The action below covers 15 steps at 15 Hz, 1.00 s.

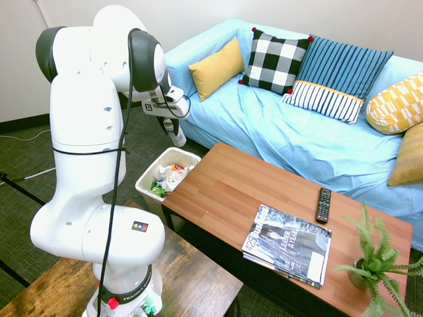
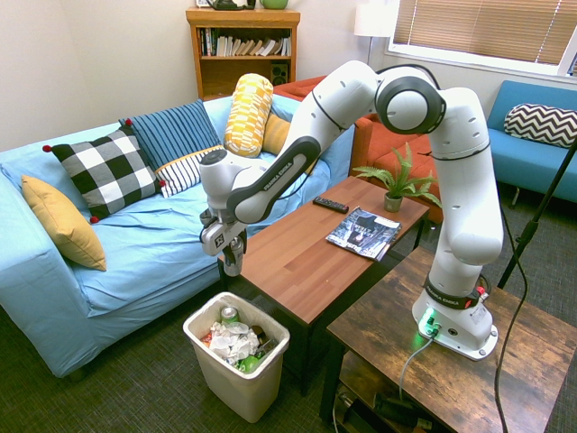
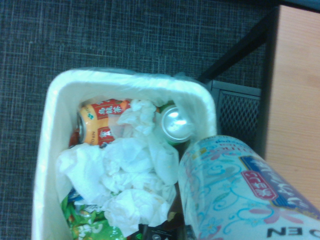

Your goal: Throw the can in the trash bin

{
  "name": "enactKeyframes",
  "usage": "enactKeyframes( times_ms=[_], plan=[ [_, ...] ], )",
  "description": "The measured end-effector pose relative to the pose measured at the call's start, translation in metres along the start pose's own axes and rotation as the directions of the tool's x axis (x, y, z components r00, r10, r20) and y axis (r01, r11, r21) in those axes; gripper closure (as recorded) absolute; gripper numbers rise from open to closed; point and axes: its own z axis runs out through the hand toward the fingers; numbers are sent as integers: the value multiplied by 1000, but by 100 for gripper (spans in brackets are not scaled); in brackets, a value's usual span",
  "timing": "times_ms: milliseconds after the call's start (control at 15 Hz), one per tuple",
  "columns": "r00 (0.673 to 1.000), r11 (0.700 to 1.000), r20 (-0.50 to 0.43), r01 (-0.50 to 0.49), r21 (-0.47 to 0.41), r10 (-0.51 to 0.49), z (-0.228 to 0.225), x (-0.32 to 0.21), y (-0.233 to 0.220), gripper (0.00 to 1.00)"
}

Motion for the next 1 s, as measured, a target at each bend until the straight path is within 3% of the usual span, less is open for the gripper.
enactKeyframes(
  times_ms=[333, 400, 1000],
  plan=[
    [1000, 998, 0, 25, -60, -25, 54, -27, -34, 100],
    [1000, 997, -1, 23, -68, -24, 63, -28, -37, 0],
    [1000, 995, -19, 11, -103, -13, 74, -29, -50, 0]
  ],
)
